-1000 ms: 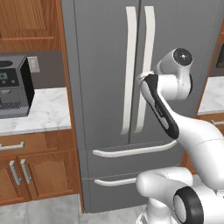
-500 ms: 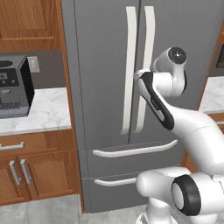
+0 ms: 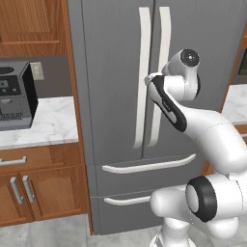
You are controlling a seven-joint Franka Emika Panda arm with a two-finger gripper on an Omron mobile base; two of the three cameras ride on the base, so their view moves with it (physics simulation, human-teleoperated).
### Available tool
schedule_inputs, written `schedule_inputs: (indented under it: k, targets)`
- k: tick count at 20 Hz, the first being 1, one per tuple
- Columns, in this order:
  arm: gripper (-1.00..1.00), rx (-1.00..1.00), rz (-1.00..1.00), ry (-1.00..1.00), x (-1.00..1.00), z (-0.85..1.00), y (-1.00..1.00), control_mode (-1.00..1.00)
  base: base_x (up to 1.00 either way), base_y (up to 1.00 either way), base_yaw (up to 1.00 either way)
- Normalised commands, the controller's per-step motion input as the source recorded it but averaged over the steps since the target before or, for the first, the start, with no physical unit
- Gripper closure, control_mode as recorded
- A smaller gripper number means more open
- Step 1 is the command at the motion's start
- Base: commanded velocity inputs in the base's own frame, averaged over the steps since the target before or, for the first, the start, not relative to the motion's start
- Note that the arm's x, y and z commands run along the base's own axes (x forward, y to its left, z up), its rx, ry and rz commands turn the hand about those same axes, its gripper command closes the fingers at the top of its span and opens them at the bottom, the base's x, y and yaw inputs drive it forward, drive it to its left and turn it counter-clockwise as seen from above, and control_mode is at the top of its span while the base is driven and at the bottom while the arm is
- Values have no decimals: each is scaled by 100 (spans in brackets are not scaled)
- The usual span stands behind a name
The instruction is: Gather the lime and eggplant from the fridge and place them on a tray on the dining counter. Then gather the steak and fish from the fridge and place them on the other tray.
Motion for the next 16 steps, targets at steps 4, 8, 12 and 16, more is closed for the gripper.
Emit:
schedule_inputs:
  k: [4,8,12,16]
  targets:
    - [-100,0,0,0,37,0,0,-100,0,0,0]
    - [-100,0,0,0,24,0,-4,-100,0,0,0]
    - [-100,0,0,0,22,0,-8,-100,0,0,0]
    - [-100,0,0,0,23,0,-3,-100,0,0,0]
